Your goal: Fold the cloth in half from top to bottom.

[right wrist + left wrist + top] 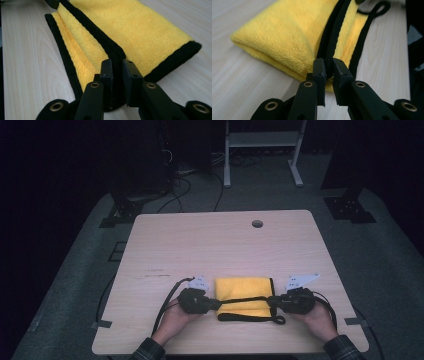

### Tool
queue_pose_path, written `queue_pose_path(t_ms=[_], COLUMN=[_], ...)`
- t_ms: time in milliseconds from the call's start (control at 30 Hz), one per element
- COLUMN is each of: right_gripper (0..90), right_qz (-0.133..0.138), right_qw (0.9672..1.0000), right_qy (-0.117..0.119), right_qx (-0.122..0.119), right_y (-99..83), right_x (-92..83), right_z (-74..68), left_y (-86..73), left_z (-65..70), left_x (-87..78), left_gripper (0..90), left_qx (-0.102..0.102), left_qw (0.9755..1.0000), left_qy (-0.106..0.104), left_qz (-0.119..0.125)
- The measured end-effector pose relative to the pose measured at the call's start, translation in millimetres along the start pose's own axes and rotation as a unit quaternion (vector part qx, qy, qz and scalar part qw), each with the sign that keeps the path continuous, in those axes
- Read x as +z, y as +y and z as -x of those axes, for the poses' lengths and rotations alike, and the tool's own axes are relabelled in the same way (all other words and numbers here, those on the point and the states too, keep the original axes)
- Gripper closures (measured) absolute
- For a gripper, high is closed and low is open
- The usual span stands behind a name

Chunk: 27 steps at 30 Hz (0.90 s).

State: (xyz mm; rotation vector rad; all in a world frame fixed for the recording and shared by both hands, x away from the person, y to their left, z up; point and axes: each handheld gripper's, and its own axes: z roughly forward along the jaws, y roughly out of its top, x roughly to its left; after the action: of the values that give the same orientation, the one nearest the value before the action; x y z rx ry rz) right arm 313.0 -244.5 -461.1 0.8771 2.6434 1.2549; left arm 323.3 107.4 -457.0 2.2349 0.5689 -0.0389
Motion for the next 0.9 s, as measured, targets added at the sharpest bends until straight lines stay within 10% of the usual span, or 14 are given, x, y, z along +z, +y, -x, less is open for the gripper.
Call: queue_pose_path(t_ms=[300, 467, 900], right_gripper=[66.7, 76.2, 85.4], right_qz=[0.047, 0.074, 0.010], right_qw=[0.9985, 0.9971, 0.9996], right_qy=[0.019, 0.002, 0.024], right_qx=[0.020, 0.017, -0.007], right_y=[1.0, 4.9, 6.9], right_x=[-21.0, -31.6, 3.5], right_z=[0.9, 4.2, -0.9], left_y=[7.2, 17.0, 9.2], left_z=[6.5, 1.6, -0.5], left_x=[-24.5, -33.8, 4.5], left_gripper=[72.2, 74.1, 77.6], left_qx=[0.005, 0.003, -0.010], left_qw=[0.9990, 0.9969, 0.9996], left_qy=[-0.007, 0.006, -0.005], left_qz=[0.044, 0.079, 0.025])
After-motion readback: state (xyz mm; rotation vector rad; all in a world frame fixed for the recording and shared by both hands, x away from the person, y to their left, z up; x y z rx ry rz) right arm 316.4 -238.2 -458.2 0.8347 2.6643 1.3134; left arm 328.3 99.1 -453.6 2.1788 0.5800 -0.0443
